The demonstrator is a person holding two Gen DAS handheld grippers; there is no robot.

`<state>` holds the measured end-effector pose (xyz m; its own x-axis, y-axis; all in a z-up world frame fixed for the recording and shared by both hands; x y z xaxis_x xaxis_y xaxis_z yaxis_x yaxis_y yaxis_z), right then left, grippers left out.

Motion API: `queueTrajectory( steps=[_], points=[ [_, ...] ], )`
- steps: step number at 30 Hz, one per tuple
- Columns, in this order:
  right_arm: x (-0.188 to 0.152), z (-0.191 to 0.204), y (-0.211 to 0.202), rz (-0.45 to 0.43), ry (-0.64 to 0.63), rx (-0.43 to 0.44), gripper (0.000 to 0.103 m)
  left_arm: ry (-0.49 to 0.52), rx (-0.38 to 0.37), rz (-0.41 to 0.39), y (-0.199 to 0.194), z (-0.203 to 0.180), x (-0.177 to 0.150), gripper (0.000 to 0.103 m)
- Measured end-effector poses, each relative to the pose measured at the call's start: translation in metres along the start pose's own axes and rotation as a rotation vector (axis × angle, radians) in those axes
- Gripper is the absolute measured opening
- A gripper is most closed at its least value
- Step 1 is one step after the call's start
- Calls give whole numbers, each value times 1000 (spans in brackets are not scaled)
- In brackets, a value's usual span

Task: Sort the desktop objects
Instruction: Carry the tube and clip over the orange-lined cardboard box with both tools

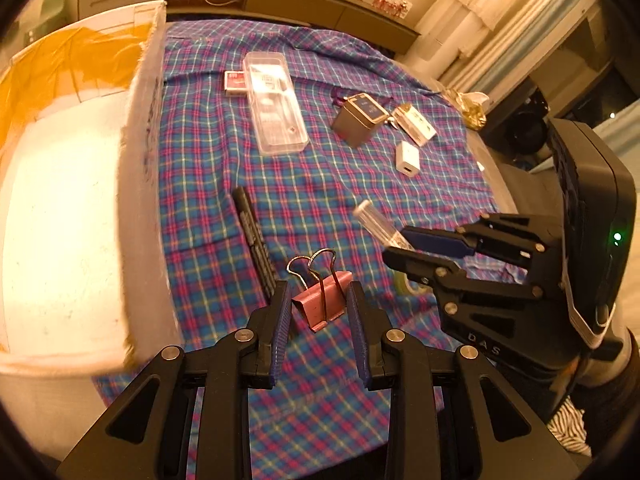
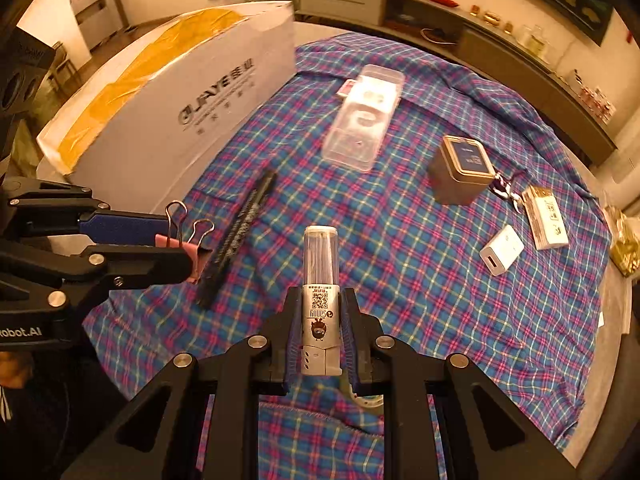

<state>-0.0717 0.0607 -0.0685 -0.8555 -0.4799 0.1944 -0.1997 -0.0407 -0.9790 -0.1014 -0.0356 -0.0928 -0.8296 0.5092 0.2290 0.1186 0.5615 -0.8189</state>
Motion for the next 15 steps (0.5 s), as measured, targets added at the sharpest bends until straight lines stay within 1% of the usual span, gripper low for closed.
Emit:
queueTrajectory(
  steps=[2, 8, 12, 15],
  points=[
    [2, 8, -4, 9, -22, 8, 20, 10, -17, 16, -7, 1, -5, 29],
    [7, 40, -22, 52, -115, 29, 20, 45, -34, 71, -24, 5, -22, 29],
    [12, 58, -32, 77, -156, 36, 20, 85, 7, 84, -39, 12, -35, 29],
    [17, 75, -40, 97, -187, 60, 20, 113, 44, 110, -49, 23, -46, 29]
  ],
)
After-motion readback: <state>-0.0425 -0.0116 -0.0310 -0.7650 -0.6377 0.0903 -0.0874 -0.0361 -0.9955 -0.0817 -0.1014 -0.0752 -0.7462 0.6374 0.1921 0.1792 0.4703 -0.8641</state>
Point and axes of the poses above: each gripper's, at about its wrist camera, not at the fingertips, and y roughly the way its jaws point, z to its left, x to its top, the point moved 4 cm from there along y, roughly the way its jaws point, and after that the axes turned 12 degrees about z, right-handed, at the moved point
